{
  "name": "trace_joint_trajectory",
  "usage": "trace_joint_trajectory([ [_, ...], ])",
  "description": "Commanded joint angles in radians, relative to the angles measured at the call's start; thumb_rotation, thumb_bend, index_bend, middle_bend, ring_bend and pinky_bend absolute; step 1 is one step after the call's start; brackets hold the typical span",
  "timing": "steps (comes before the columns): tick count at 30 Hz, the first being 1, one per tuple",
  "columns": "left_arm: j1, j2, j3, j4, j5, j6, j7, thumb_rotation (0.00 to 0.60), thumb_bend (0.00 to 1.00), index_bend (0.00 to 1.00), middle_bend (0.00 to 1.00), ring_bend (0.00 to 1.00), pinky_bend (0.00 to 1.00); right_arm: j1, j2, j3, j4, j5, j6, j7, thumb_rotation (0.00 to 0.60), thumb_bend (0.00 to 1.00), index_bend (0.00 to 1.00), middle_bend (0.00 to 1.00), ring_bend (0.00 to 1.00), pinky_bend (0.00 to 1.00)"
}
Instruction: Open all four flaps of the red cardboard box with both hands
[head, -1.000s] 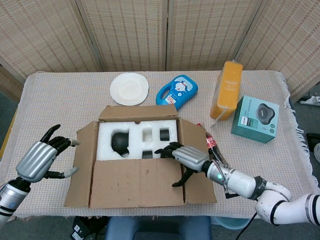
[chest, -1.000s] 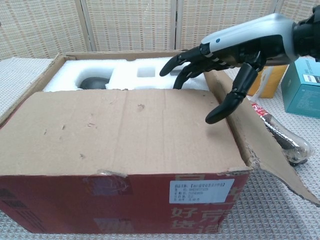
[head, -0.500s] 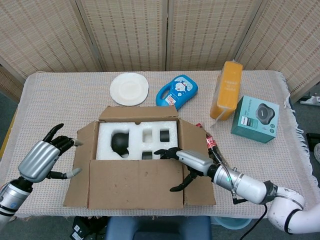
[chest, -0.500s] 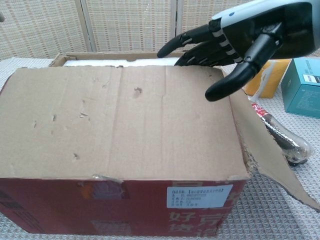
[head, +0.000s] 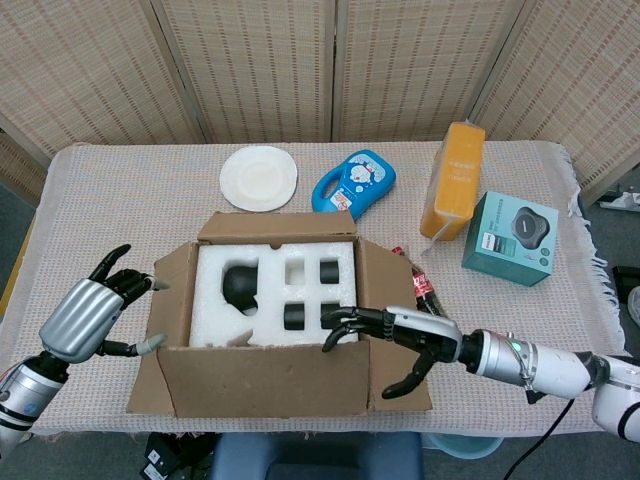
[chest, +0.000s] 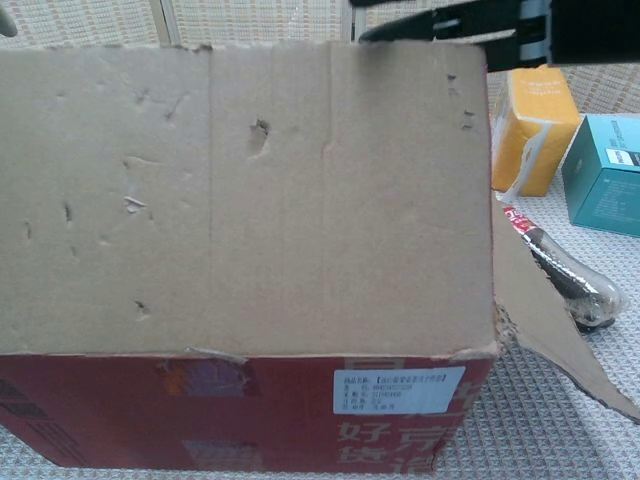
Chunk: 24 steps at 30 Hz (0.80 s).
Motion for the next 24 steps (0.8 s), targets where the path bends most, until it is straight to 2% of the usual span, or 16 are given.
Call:
trace_joint_trajectory([
  [1, 0.000, 0.001, -0.002, -0.003, -0.001, 0.000, 0.003, 0.066, 0.23, 0.32, 0.39, 0.34, 0.00, 0.038, -0.036, -0.133, 0.153, -0.151, 0.221, 0.148, 0.512, 0.11, 0.10, 0.27, 0.15, 0.00],
  [6, -0.001, 0.003, -0.002, -0.010, -0.002, -0.002, 0.011, 0.067, 0.23, 0.32, 0.39, 0.34, 0.00, 0.056, -0.048, -0.191, 0.159, -0.184, 0.284, 0.151, 0.511, 0.11, 0.10, 0.26, 0.15, 0.00],
  [18, 0.001, 0.007, -0.003, -0.021, -0.008, -0.003, 0.023, 0.070, 0.23, 0.32, 0.39, 0.34, 0.00, 0.085, -0.068, -0.304, 0.132, -0.222, 0.316, 0.064, 0.511, 0.11, 0.10, 0.26, 0.15, 0.00],
  [24, 0.008, 0.010, -0.003, -0.023, -0.007, 0.007, 0.023, 0.067, 0.23, 0.32, 0.39, 0.34, 0.00, 0.083, -0.049, -0.338, 0.114, -0.186, 0.322, -0.012, 0.509, 0.11, 0.10, 0.25, 0.15, 0.00],
])
